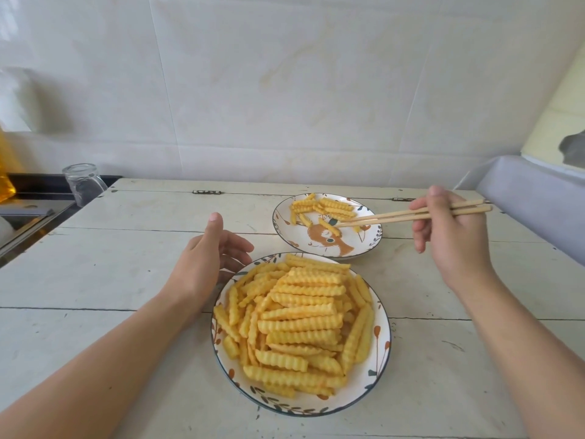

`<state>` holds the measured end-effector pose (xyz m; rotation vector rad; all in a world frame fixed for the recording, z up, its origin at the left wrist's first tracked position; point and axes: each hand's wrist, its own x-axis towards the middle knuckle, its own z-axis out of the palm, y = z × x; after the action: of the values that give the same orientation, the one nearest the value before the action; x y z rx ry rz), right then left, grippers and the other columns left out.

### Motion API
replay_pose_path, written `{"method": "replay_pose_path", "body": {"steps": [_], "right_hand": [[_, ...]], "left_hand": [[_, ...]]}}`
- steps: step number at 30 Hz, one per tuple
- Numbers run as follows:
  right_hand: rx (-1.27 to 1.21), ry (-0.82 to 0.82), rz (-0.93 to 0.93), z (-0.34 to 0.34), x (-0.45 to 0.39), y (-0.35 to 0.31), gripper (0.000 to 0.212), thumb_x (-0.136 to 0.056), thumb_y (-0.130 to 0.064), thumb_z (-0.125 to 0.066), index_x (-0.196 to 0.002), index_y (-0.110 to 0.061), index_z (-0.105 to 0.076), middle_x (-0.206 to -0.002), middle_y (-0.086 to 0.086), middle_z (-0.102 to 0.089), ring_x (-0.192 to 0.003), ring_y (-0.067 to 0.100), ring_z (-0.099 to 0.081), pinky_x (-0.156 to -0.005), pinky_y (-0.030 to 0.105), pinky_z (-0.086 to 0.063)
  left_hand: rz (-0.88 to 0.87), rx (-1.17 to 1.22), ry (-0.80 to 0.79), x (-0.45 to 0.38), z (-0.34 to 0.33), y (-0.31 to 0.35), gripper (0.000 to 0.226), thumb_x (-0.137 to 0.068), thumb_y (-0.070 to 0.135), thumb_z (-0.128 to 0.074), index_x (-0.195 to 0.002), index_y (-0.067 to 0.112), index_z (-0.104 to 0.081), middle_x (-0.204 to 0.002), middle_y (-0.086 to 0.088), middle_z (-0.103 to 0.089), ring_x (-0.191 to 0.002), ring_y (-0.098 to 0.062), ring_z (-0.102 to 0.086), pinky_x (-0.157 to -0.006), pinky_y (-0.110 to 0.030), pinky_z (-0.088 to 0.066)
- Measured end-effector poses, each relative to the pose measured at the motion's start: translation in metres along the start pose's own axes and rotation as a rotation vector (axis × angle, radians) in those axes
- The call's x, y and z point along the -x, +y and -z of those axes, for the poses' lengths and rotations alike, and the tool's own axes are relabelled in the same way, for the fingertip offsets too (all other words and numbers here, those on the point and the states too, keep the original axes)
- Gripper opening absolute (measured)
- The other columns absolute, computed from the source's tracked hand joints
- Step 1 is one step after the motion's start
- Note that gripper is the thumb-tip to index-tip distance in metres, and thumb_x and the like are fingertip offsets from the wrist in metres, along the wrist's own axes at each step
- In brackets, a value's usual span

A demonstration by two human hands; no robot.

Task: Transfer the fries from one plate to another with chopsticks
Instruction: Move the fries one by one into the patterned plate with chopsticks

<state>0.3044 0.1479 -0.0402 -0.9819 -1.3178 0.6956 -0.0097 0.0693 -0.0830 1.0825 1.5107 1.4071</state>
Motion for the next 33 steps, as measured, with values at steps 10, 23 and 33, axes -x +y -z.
{"method": "replay_pose_path", "body": {"steps": [10,23,33], "right_hand": [[-0.22,0.06,-0.056,-0.005,0.0,-0.017,0.057,-0.107,-0.042,-0.039,-0.062,-0.018,-0.065,-0.049,0.003,-0.05,-0.035,0.019,-0.039,-0.043,0.024,-0.031],[-0.4,-0.164,-0.202,0.007,-0.001,-0.038,0.054,-0.103,-0.041,-0.044,-0.061,-0.014,-0.065,-0.049,0.006,-0.043,-0.032,0.013,-0.026,-0.045,0.022,-0.017],[0.012,0.151,0.008,0.006,-0.006,0.0,0.039,-0.105,-0.035,-0.045,-0.076,-0.017,-0.064,-0.062,0.008,-0.051,-0.042,0.013,-0.044,-0.042,0.022,-0.036]], "left_hand": [[0.008,0.004,0.006,0.001,-0.001,0.003,0.077,-0.109,0.057,-0.023,-0.09,0.005,-0.076,-0.078,-0.008,-0.072,-0.074,-0.022,-0.063,-0.072,-0.037,-0.049],[0.01,0.009,-0.009,0.001,0.001,0.002,0.077,-0.109,0.057,-0.022,-0.091,0.005,-0.076,-0.079,-0.008,-0.072,-0.073,-0.021,-0.063,-0.072,-0.036,-0.049],[0.005,0.005,-0.016,0.001,0.002,0.0,0.077,-0.109,0.058,-0.022,-0.089,0.006,-0.077,-0.078,-0.007,-0.072,-0.07,-0.017,-0.064,-0.069,-0.034,-0.049]]}}
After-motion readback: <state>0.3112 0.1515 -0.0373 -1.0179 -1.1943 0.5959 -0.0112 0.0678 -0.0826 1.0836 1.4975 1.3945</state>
